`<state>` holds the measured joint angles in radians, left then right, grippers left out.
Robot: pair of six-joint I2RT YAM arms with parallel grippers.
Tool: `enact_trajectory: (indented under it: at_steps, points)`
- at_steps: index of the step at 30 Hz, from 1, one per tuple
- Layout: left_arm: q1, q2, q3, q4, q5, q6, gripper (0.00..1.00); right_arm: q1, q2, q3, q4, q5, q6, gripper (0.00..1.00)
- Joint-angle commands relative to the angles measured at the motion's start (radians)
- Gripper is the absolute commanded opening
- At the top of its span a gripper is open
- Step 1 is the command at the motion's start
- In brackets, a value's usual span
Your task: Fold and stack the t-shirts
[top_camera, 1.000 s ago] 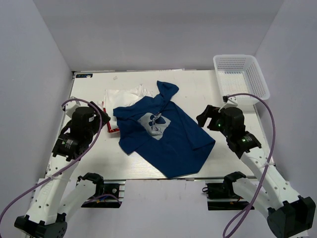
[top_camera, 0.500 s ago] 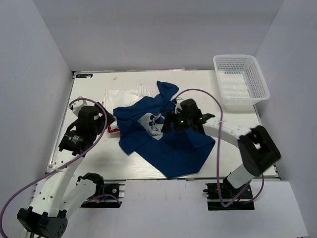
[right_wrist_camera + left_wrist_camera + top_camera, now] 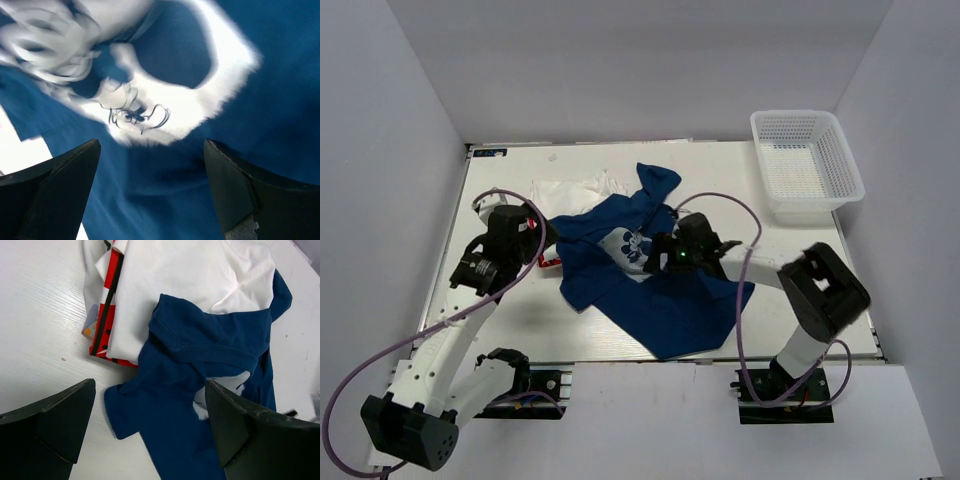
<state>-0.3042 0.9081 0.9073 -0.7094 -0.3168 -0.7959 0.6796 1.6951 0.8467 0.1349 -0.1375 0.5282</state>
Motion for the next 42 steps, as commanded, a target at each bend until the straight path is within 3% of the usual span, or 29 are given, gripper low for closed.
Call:
enact_trajectory:
  at_steps: [1, 4, 5, 7, 8, 12, 14, 19, 25, 28, 30, 37, 42]
  points:
    - [-0.004, 0.035, 0.022, 0.073, 0.051, 0.024, 1.0, -0.064, -0.119, -0.226, -0.179, 0.166, 0.142, 0.9]
    - [-0.004, 0.125, 0.05, 0.105, 0.076, 0.056, 1.0, -0.17, -0.347, -0.378, -0.245, 0.209, 0.216, 0.9]
    - [-0.004, 0.126, 0.065, 0.116, 0.085, 0.066, 1.0, -0.17, -0.348, -0.402, -0.291, 0.21, 0.24, 0.9]
    - [-0.004, 0.187, 0.103, 0.116, 0.085, 0.066, 1.0, -0.239, -0.588, -0.48, -0.392, 0.271, 0.285, 0.9]
    - [-0.004, 0.208, 0.116, 0.116, 0.076, 0.066, 1.0, -0.265, -0.733, -0.489, -0.431, 0.291, 0.312, 0.9]
    - [-0.004, 0.304, 0.16, 0.165, 0.108, 0.09, 1.0, -0.337, -0.97, -0.466, -0.636, 0.503, 0.357, 0.9]
    - [-0.004, 0.368, 0.16, 0.204, 0.136, 0.104, 1.0, -0.35, -1.012, -0.415, -0.684, 0.518, 0.287, 0.9]
    - [-0.004, 0.532, 0.209, 0.303, 0.238, 0.213, 1.0, -0.35, -0.847, -0.342, -0.604, 0.348, 0.093, 0.9]
    - [-0.003, 0.743, 0.271, 0.288, 0.233, 0.316, 1.0, -0.348, -0.75, -0.342, -0.425, 0.248, 0.027, 0.9]
    - [0.007, 0.874, 0.309, 0.199, -0.013, 0.345, 1.0, -0.35, -0.712, -0.313, -0.434, 0.291, 0.021, 0.9]
    - [0.016, 0.937, 0.36, 0.143, -0.074, 0.398, 1.0, -0.35, -0.703, -0.294, -0.451, 0.32, 0.016, 0.9]
    - [0.111, 1.149, 0.444, 0.306, -0.114, 0.706, 1.0, -0.353, -0.664, -0.278, -0.417, 0.452, 0.029, 0.9]
    - [0.223, 1.268, 0.619, 0.306, -0.076, 0.808, 1.0, -0.356, -0.589, -0.23, -0.368, 0.455, 0.004, 0.9]
